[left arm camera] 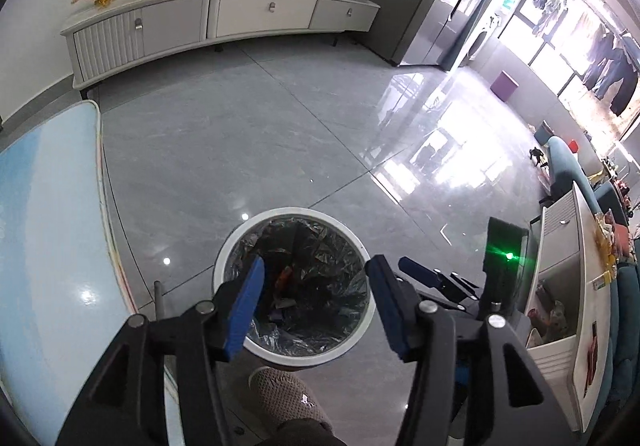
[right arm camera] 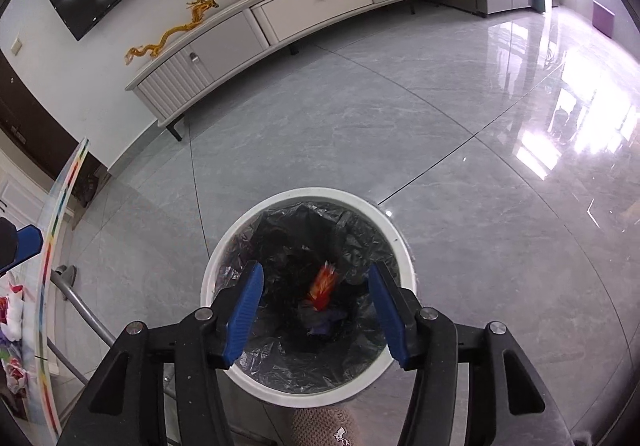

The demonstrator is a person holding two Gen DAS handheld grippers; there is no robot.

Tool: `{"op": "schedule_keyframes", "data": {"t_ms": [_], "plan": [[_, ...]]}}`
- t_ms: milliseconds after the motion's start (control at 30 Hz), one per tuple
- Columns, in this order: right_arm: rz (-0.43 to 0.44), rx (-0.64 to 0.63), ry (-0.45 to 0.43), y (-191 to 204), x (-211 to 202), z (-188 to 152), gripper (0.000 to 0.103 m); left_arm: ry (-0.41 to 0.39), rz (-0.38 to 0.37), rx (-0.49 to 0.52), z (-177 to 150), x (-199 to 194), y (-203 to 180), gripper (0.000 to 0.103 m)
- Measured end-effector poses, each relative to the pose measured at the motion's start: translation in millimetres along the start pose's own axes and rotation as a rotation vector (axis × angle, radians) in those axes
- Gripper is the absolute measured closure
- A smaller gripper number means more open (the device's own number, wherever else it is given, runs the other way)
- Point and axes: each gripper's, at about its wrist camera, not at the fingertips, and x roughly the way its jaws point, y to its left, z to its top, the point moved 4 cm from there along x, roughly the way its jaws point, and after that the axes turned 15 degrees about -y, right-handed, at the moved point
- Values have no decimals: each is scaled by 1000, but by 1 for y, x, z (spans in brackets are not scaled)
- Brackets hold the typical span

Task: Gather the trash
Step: 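Carry both items over the trash bin and open both grippers to drop them, then move both tools back over the wrapper pile on the table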

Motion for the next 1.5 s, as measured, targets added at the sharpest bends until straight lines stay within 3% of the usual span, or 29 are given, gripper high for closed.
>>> {"op": "schedule_keyframes", "data": {"t_ms": [267, 533, 700, 933, 1100, 1267, 1400, 1500], "plan": [[23, -17, -86, 22, -41, 22, 51, -150, 63, 0, 16, -60, 4, 50], [108, -90, -188, 80, -97, 41, 51, -216, 99, -4, 6, -141, 28, 50], [161, -146, -257, 122, -133, 52, 50, -298, 163, -40, -5, -202, 71, 50], [248, -236, -313, 196, -176, 51, 50, -405, 279, -121, -33, -287, 161, 50], [304, -330, -299, 257, -185, 34, 50, -446, 394, -206, -72, -342, 241, 50], [375, -429, -228, 320, -175, -1, 50, -429, 493, -288, -113, -375, 303, 50], [424, -481, -158, 362, -159, -31, 50, -403, 515, -333, -141, -388, 335, 50], [464, -510, -99, 387, -150, -56, 50, -377, 468, -376, -154, -387, 346, 50]]}}
